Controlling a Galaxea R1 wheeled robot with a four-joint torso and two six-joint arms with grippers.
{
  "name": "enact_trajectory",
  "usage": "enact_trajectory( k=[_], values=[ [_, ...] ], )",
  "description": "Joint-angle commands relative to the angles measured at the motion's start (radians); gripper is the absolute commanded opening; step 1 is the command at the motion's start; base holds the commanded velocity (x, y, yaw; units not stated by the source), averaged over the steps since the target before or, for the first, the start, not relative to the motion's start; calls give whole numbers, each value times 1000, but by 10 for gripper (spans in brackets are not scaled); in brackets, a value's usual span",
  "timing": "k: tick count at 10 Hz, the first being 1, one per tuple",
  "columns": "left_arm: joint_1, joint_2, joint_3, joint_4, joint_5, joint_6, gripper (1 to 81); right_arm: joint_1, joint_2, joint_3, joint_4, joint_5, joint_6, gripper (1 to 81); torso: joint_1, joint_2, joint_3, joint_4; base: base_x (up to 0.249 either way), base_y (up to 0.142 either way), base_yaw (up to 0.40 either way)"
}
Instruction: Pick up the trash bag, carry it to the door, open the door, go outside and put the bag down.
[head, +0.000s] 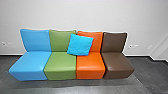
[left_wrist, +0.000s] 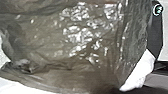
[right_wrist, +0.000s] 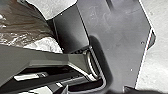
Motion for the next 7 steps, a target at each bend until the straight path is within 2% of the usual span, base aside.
enact_trajectory(
  k=[1, 3, 7],
  values=[
    [-17, 9, 0, 8, 79, 3, 10, 5, -12, -6, -15, -64, -1, 811, -63, 97, 85, 0, 0, 0, 0],
    [-17, 11, 0, 14, 79, 3, 10, 3, -12, -7, -20, -64, -1, 811, -99, 154, 134, 0, 0, 0, 0],
    [-17, 13, 0, 14, 79, 3, 10, 3, -9, -7, -21, -64, -1, 811, -195, 298, 276, 0, 0, 0, 0]
  ],
)
